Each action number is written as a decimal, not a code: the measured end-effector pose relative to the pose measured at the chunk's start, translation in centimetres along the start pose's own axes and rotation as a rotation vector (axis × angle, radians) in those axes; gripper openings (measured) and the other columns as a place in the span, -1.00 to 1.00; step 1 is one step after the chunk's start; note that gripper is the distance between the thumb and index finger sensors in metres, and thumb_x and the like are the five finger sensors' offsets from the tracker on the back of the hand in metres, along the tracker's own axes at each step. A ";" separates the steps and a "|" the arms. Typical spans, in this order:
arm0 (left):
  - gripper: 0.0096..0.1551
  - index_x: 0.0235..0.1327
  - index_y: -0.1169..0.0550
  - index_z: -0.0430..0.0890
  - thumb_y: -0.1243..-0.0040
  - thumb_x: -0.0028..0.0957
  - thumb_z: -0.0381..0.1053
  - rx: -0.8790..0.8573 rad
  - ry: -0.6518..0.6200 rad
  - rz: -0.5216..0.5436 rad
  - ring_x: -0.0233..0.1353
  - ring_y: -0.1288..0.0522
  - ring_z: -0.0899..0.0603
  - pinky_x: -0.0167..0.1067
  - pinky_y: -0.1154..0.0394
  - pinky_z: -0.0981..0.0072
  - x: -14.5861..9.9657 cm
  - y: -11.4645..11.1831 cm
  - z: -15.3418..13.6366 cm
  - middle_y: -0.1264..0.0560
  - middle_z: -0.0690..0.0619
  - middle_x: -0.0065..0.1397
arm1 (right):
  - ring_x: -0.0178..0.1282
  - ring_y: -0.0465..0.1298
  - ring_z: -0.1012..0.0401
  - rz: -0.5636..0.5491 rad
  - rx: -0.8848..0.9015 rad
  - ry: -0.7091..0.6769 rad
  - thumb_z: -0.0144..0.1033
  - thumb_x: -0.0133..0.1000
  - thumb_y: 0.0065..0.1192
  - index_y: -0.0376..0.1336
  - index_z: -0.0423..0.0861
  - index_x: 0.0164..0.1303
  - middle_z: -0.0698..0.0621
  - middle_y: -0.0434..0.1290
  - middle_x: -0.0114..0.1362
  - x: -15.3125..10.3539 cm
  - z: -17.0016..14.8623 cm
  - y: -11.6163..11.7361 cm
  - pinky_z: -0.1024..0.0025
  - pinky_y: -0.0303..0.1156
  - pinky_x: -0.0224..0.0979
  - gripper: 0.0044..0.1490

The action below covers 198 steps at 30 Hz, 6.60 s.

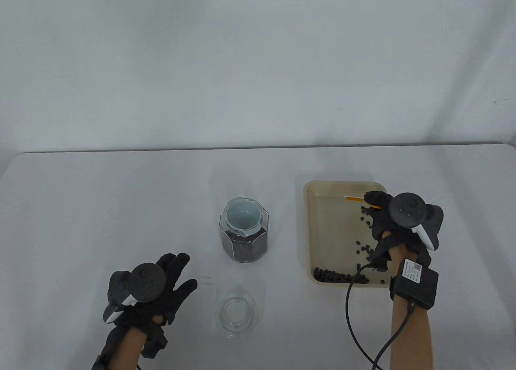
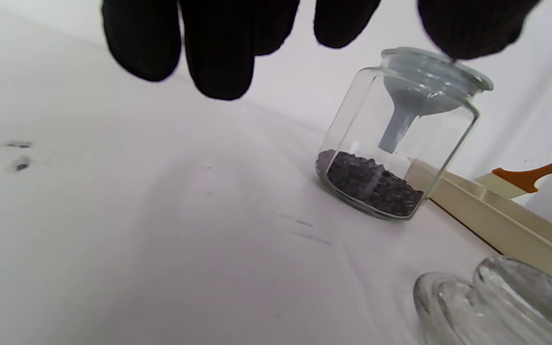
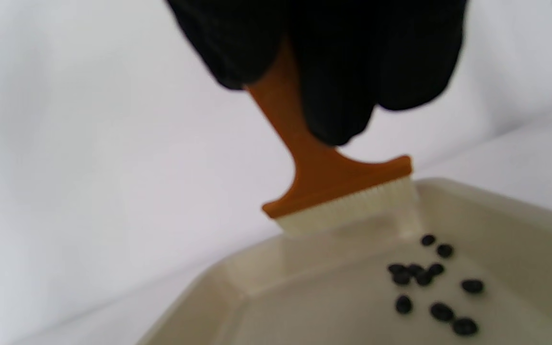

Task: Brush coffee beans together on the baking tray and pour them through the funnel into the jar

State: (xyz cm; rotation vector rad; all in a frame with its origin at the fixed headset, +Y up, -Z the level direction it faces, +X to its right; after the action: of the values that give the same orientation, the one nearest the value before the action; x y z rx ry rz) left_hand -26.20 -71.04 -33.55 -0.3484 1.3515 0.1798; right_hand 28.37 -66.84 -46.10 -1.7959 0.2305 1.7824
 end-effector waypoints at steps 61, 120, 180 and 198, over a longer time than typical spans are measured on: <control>-0.10 0.57 -0.21 0.18 -0.03 -0.04 0.49 0.008 -0.010 -0.019 0.45 -0.53 -0.19 0.33 -0.49 -0.17 0.0 -0.4 0.1 -0.21 -0.13 0.64 | 0.13 0.72 -0.04 0.384 -0.141 0.012 -0.35 -0.10 0.46 0.42 -0.03 0.11 -0.21 0.58 0.30 -6.2 -0.3 0.8 -0.03 0.62 0.15 -0.48; -0.10 0.57 -0.20 0.18 -0.03 -0.04 0.49 0.007 -0.008 -0.027 0.45 -0.53 -0.18 0.32 -0.49 -0.17 -0.4 -0.3 0.1 -0.21 -0.12 0.64 | 0.01 0.75 -0.06 0.280 -0.511 -0.052 -0.25 -0.03 0.30 0.45 -0.05 0.17 -0.27 0.65 0.18 -10.9 5.4 0.2 -0.08 0.63 0.06 -0.46; -0.09 0.58 -0.19 0.18 -0.02 -0.04 0.50 0.008 -0.020 -0.038 0.45 -0.53 -0.19 0.33 -0.49 -0.17 -0.4 -0.2 0.2 -0.21 -0.13 0.64 | -0.06 0.75 -0.08 0.360 -0.426 0.040 -0.20 0.05 0.26 0.43 -0.14 0.19 -0.33 0.65 0.14 -9.7 16.1 5.8 -0.06 0.65 -0.01 -0.45; -0.10 0.56 -0.21 0.17 -0.03 -0.04 0.49 0.017 -0.022 -0.034 0.45 -0.53 -0.19 0.32 -0.49 -0.17 -0.5 -0.3 0.3 -0.23 -0.13 0.63 | -0.08 0.72 0.00 0.004 -0.278 -0.057 -0.30 -0.01 0.33 0.36 -0.09 0.27 -0.25 0.63 0.15 -13.1 12.7 -5.7 0.00 0.63 0.01 -0.41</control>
State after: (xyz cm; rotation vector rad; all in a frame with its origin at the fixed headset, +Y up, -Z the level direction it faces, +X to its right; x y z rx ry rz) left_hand -25.90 -71.17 -33.01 -0.3540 1.3242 0.1439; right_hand 19.34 -59.39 -31.02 -1.9290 -0.0395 1.9429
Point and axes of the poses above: the tracker on the back of each hand, its own z axis roughly to the thumb side, its own x axis roughly from the wrist to the fingertips, y = z × x, the point moved 3 cm from there along x, roughly from the wrist to the fingertips
